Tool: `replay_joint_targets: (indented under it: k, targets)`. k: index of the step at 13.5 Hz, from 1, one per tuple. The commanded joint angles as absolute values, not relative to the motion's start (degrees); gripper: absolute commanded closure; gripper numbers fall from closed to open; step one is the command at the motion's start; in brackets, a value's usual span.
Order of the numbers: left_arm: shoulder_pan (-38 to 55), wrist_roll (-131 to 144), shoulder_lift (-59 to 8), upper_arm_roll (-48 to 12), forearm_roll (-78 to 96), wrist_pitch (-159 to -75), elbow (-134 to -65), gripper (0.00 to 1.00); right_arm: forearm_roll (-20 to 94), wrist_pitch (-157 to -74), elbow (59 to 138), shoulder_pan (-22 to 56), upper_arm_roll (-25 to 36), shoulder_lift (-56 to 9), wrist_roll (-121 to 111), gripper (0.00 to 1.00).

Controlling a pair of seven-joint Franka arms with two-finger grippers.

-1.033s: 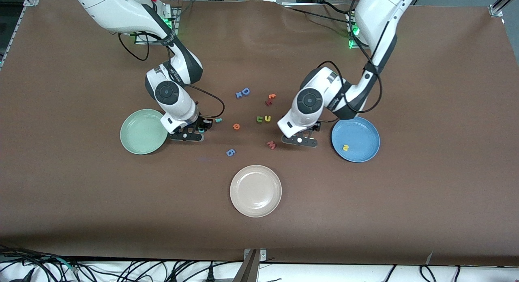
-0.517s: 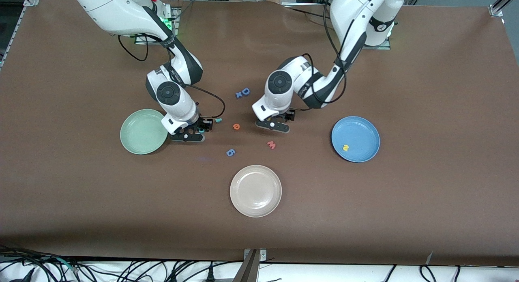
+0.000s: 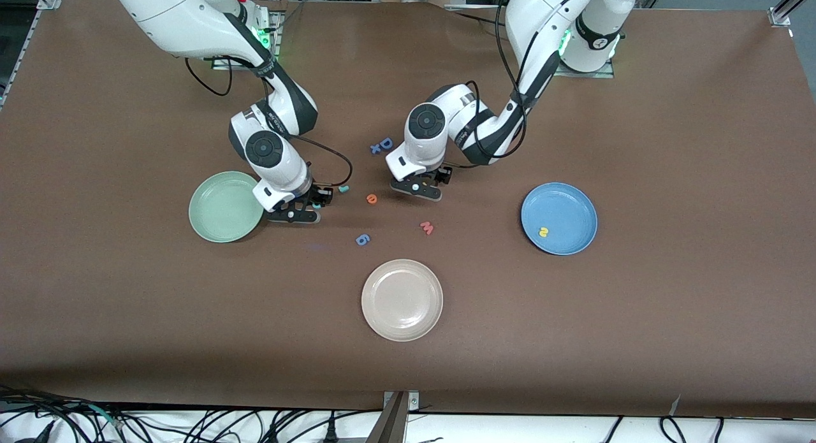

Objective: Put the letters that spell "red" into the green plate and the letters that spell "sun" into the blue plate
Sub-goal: 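Grasp the yellow n with the left gripper while the right gripper lifts the p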

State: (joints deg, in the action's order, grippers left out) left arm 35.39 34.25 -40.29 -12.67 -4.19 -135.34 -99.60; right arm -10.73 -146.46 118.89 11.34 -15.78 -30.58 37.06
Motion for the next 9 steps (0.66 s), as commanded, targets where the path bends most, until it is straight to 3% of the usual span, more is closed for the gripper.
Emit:
replay_joint_targets:
  k: [1, 7, 9]
  targets:
    - [36.04, 33.22, -40.25, -11.87, -4.04, -136.93, -100.20, 0.41, -11.87, -147.57, 119.36, 10.99, -15.91, -31.03, 37.09, 0.70]
    - [35.60, 33.22, -40.96, -11.87, -5.89, -138.34, -99.76, 0.46, -11.78, -146.35, 119.09, 10.72, -15.73, -30.07, 36.74, 0.74]
    - [35.60, 33.22, -41.04, -11.87, -5.89, -139.30, -99.84, 0.51, -11.78, -139.43, 117.61, 10.72, -14.77, -27.17, 36.12, 0.74]
